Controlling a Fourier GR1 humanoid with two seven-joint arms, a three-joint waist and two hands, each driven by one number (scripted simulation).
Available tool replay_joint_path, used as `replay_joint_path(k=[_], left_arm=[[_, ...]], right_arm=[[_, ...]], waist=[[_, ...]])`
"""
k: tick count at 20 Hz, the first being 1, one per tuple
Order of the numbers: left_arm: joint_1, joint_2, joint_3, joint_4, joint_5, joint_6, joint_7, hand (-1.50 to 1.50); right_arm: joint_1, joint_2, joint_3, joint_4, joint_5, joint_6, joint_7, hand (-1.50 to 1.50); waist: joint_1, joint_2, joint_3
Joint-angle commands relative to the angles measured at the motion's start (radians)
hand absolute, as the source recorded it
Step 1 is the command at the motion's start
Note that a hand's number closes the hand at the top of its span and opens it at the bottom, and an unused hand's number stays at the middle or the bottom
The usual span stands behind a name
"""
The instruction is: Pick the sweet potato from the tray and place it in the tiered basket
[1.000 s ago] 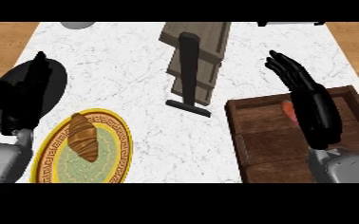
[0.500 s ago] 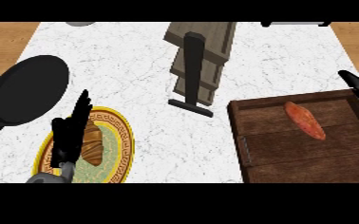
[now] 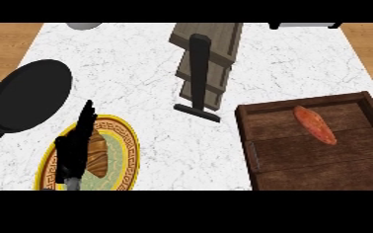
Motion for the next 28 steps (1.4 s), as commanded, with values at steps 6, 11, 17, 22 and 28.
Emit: replay_joint_path(k=[6, 11, 17, 22, 28], left_arm=[[0.031, -0.020, -0.025, -0.011, 0.002, -0.003, 0.071, 0.00], [0.068, -0.057, -0.035, 0.023, -0.027, 0.016, 0.007, 0.00], [0.046, -0.040, -0.016, -0.005, -0.028, -0.025, 0.044, 0.00], [0.032, -0.076, -0.023, -0.005, -0.048, -0.020, 0.054, 0.00], [0.006, -0.064, 0.007, 0.015, -0.054, -0.047, 0.058, 0.00]], right_arm=[[0.138, -0.249, 0.107, -0.212, 0.321, 0.008, 0.113, -1.50], [0.203, -0.223, 0.178, -0.417, 0.516, -0.153, 0.288, -1.50], [0.259, -0.104, 0.238, -0.599, 0.666, -0.246, 0.481, -1.50], [0.243, -0.031, 0.331, -0.612, 0.840, -0.276, 0.566, -1.50], [0.176, -0.024, 0.409, -0.572, 1.008, -0.198, 0.721, -1.50]], waist=[[-0.009, 0.002, -0.009], [-0.008, 0.003, -0.009], [0.006, 0.006, -0.007], [0.013, 0.008, -0.007], [0.019, 0.010, -0.008]])
